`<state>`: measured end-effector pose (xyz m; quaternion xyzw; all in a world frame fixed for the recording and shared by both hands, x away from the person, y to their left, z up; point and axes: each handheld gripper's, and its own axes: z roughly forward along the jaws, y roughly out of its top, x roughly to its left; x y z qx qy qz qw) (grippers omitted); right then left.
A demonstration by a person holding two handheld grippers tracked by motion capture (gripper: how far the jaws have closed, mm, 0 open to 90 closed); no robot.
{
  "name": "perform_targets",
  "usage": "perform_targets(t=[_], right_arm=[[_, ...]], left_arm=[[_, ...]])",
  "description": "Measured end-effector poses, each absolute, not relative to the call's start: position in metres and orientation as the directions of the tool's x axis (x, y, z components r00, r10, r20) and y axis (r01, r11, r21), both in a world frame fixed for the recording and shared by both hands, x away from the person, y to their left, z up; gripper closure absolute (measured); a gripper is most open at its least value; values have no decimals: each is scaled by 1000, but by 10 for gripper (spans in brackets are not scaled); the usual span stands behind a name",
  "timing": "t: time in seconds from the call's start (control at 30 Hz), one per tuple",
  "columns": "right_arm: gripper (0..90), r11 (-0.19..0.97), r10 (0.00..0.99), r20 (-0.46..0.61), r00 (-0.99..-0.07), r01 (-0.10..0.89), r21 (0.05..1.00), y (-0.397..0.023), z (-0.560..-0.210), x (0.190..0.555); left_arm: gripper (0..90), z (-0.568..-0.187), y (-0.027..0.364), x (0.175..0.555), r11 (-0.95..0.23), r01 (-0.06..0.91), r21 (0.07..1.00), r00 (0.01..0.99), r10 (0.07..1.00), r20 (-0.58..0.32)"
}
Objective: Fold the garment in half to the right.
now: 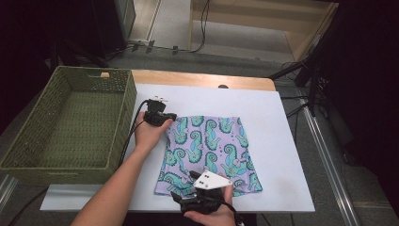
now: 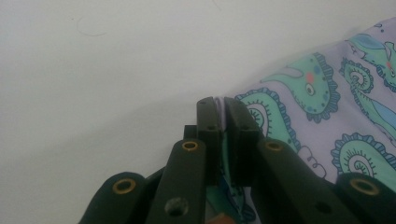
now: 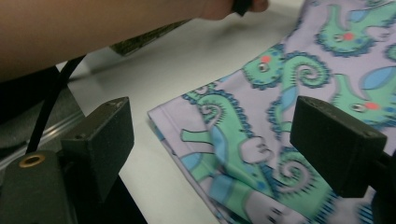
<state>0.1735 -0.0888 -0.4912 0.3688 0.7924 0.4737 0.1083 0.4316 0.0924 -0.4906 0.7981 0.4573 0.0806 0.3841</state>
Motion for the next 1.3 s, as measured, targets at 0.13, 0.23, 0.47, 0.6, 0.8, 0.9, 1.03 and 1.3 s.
perform_targets(t=[0.13,0.23,0.47,0.6,0.8,0.9,1.03,1.3], right_arm=[[119,318,674,172,-718,492,810,-67,-498,178],[119,351,684,141,-716,493,796,-53,-502,180],[119,425,698,72,-712,493,759,-25,-510,187],[119,452,725,29,-689,507,734,-17,-516,190],[125,484,734,-13,-679,510,711,-13,-518,189],[144,485,733,-11,-680,512,709,-13,-518,189],[275,472,742,-5,-671,517,714,-19,-517,190],[667,476,758,-34,-652,517,711,-29,-513,191]], left_arm=[[847,-491,93,431,-289,669,685,569,792,-222],[846,-490,93,431,-289,669,685,569,791,-223],[846,-492,93,432,-288,672,682,565,794,-222],[846,-493,93,432,-288,674,680,564,795,-222],[845,-491,98,434,-270,681,681,556,795,-241],[845,-490,98,434,-277,681,678,558,796,-235],[845,-489,99,434,-264,686,679,552,796,-248],[845,-489,98,434,-253,690,678,546,797,-258]])
